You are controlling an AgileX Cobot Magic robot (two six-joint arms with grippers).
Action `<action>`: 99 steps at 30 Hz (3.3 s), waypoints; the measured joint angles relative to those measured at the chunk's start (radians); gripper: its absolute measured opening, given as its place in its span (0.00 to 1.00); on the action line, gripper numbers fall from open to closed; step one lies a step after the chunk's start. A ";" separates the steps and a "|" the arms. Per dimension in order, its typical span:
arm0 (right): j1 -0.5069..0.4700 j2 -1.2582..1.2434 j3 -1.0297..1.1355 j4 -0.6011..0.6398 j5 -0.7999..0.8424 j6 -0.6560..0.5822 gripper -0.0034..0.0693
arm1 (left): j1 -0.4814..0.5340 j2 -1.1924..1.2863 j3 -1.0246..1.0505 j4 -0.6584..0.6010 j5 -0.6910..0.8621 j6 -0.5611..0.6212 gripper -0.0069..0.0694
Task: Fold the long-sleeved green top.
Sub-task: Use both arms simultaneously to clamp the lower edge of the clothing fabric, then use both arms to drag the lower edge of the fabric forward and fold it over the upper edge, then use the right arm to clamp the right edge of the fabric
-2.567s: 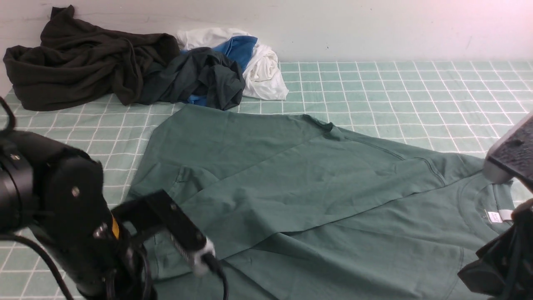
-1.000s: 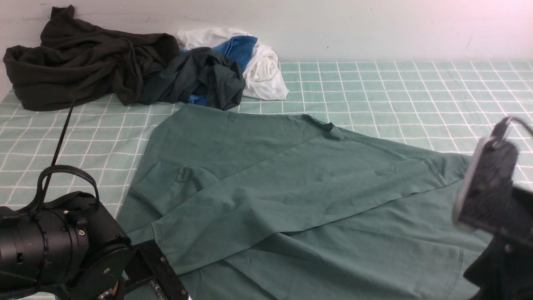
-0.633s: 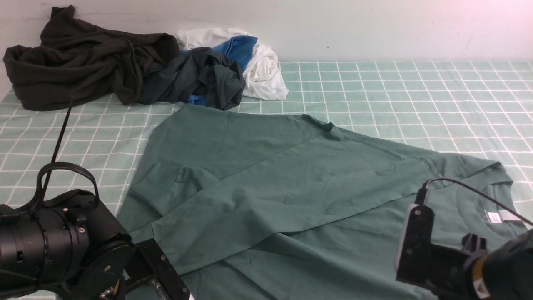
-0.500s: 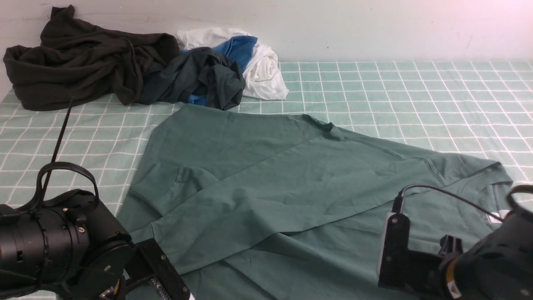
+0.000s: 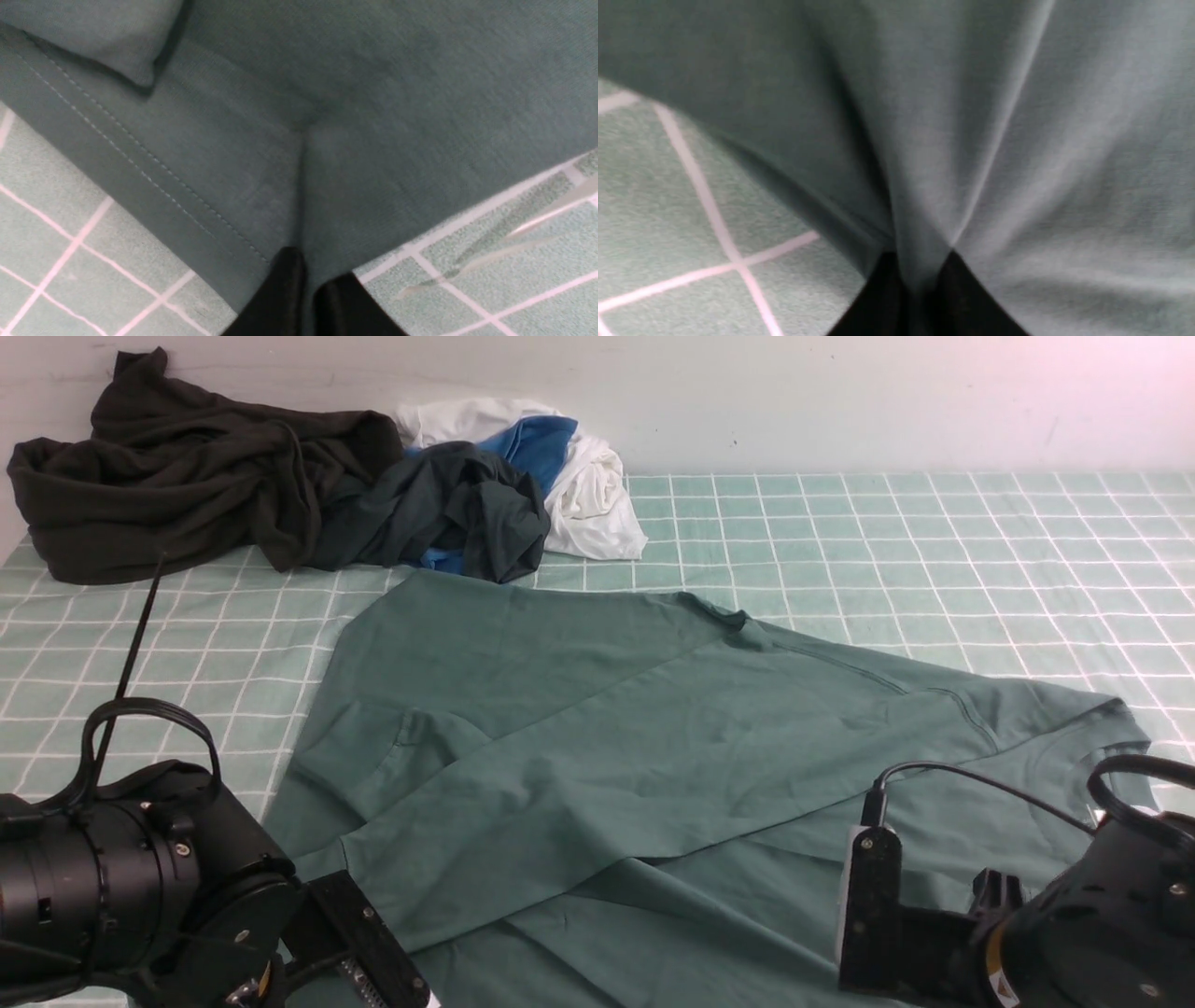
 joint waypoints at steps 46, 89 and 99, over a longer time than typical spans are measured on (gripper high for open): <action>-0.493 0.528 -0.976 0.082 0.105 0.021 0.26 | 0.265 0.789 -1.410 0.053 0.035 0.233 0.14; -0.670 0.354 -0.450 0.089 -0.029 0.567 0.65 | 0.315 0.708 -1.096 -0.082 0.273 0.051 0.09; -0.729 0.133 -0.450 0.110 0.007 0.578 0.65 | 0.302 0.437 -1.080 -0.149 0.278 0.048 0.09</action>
